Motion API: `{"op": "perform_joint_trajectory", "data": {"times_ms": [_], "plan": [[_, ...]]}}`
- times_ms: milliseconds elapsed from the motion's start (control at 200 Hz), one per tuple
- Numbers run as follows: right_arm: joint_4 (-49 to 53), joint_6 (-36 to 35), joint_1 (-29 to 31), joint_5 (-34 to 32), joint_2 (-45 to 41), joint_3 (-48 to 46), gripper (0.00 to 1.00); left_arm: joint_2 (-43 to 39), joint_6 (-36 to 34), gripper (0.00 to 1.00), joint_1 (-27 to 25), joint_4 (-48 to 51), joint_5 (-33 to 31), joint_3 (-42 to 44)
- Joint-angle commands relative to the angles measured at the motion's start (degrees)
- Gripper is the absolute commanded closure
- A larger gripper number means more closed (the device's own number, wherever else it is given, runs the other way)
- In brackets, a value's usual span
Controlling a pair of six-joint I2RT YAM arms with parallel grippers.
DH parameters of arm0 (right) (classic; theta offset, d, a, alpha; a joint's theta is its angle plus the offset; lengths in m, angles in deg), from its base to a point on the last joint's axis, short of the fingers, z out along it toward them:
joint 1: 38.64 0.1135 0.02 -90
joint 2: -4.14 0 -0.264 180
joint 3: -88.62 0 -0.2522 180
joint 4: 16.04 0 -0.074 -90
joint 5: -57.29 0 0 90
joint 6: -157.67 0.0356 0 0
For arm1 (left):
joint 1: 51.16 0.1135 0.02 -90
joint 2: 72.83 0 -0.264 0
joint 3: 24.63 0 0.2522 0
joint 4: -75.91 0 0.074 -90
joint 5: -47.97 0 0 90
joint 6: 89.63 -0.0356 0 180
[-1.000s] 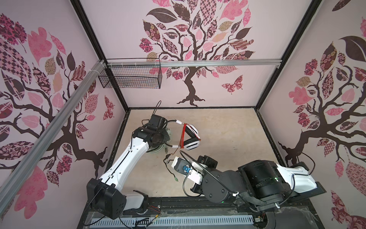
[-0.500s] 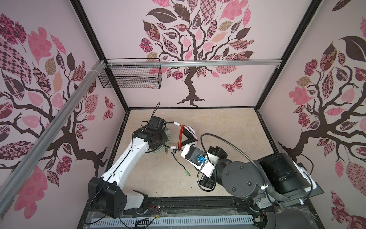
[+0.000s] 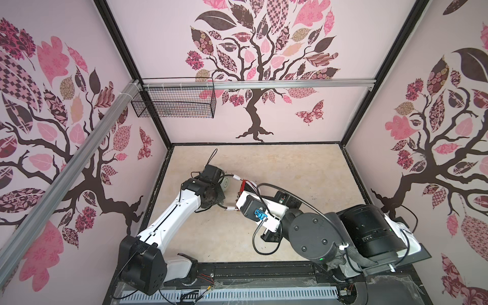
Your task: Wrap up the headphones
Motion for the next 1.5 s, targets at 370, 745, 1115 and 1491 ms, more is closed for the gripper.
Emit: {"op": "perform_joint_trajectory", "data": {"times_ms": [370,745,1115,1491], "plan": [[-15.12,2.37,-33.54,27.35,-15.02,-24.20,1.00,-16.29,-2.55,1.00,-9.81,4.80,0.21,3.70],[-19.18,10.18,-61.77,42.85,-13.17,-30.38,1.00,-18.22,-1.44,1.00,-11.49,5.99,-1.70,4.97],[-24.69,16.31,-67.67,49.68,-5.03,-31.68,1.00,-20.85,-2.72,1.00,-11.57,6.46,1.81,4.79],[-31.13,17.36,-67.80,51.62,-2.40,-41.78,1.00,-22.58,-3.25,1.00,-11.69,7.78,5.45,2.24]]}}
